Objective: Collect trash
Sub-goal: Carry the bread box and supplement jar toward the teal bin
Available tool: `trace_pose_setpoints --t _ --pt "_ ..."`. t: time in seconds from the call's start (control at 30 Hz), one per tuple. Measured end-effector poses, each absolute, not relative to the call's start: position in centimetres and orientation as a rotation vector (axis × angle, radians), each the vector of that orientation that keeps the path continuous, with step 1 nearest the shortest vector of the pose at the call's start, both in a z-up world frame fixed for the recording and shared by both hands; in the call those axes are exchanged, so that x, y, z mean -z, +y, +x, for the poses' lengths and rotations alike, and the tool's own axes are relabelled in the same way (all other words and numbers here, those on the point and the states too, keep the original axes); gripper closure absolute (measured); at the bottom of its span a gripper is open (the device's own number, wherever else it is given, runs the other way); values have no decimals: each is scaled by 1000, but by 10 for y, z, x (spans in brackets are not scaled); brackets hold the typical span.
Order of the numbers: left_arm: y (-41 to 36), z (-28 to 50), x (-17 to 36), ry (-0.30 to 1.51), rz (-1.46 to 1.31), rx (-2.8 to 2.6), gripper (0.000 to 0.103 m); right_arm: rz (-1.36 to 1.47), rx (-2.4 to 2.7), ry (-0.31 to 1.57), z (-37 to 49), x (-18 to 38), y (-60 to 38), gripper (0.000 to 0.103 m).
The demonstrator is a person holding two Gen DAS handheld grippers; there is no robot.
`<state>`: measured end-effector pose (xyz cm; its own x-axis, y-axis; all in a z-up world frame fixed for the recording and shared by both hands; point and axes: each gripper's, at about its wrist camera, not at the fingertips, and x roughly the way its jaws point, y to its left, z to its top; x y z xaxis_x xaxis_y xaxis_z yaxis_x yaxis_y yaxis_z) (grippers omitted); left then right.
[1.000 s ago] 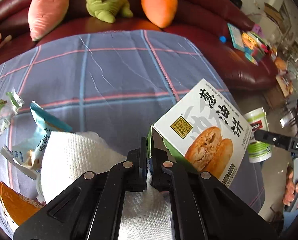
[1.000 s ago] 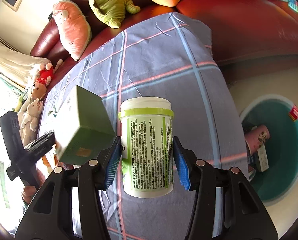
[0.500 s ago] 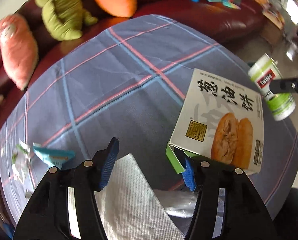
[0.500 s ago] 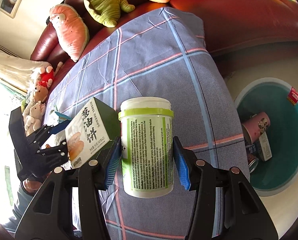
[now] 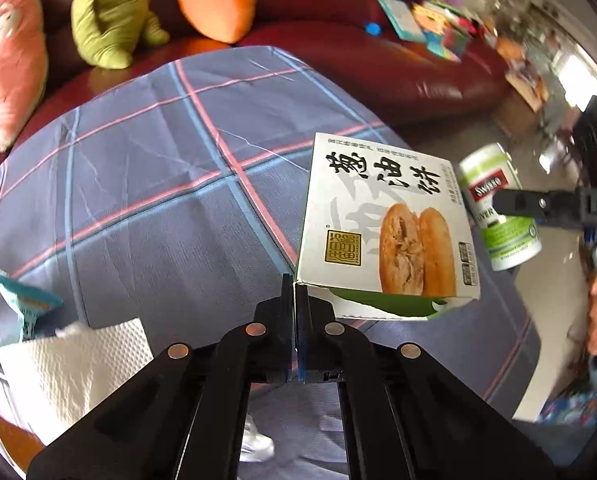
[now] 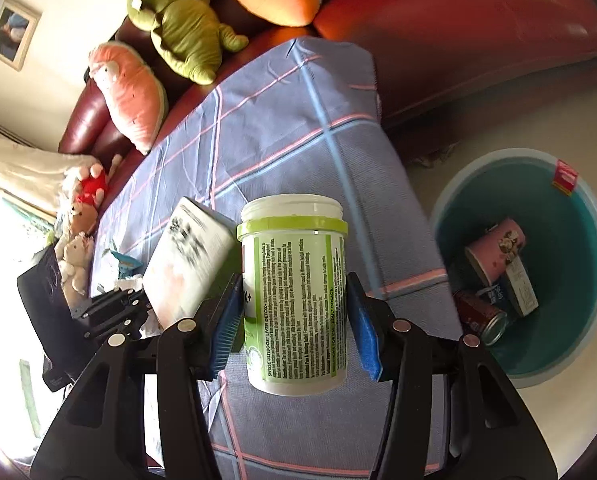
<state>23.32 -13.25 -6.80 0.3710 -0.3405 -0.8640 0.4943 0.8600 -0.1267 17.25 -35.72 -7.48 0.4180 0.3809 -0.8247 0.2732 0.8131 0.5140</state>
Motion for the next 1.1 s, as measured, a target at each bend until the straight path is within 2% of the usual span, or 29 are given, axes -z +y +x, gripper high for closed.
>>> trace_pose_setpoints --t 0.23,0.5,1.1 --pt "-147 225 39 1022 132 514 102 706 -26 1067 150 50 -393 55" --pt "-210 220 20 998 160 583 101 762 116 933 94 19 -463 55" --pt "-372 186 61 1070 354 712 100 850 240 882 29 29 -538 55"
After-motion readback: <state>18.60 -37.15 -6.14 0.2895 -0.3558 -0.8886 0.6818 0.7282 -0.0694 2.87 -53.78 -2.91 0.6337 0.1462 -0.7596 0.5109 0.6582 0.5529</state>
